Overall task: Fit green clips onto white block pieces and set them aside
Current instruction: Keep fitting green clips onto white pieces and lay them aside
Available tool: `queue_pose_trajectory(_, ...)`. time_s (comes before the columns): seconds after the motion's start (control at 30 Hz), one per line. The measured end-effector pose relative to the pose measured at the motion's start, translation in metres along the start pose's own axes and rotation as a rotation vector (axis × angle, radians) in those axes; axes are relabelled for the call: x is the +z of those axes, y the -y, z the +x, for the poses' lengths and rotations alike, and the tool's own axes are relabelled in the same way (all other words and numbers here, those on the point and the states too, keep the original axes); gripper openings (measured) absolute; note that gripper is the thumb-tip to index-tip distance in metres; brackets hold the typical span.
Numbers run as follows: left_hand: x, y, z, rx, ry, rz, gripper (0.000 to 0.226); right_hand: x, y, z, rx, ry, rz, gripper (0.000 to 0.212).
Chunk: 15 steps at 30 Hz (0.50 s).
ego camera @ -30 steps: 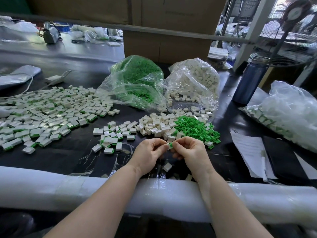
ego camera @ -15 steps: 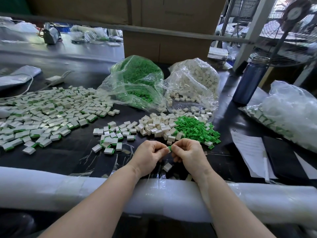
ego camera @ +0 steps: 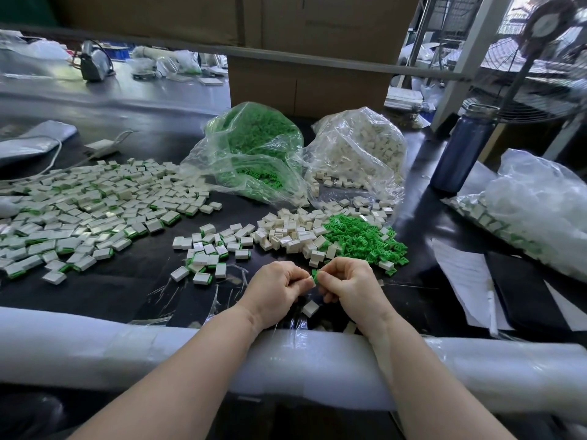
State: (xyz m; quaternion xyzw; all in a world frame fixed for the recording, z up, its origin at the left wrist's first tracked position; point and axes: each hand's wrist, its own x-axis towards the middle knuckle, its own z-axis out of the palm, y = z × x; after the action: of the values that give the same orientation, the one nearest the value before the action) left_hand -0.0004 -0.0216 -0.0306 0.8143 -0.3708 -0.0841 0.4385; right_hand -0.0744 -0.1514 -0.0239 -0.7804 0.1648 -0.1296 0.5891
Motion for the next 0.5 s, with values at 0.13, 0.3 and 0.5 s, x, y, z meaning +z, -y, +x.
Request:
queue_pose_trajectory(0.13, -0.0003, -0.0002, -0.0001, 0.026, -0.014, 0.018, 0.014, -0.0019, 0.0008, -0.0005, 0.002, 0.025, 0.008, 0.022)
queue_pose_trajectory(0.3, 0.0003, -0.0015, -0.0011, 0.066, -0.038, 0.057, 0.014, -0.0012, 0.0013, -0.0012, 0.004, 0.008, 0.008, 0.019)
queue_pose_trajectory(0.5, -0.0016, -0.0007, 0.0002, 0.008, -0.004, -0.042, 0.012, -0.0024, 0.0029, -0.0028, -0.017, 0.039, 0.029, 0.019)
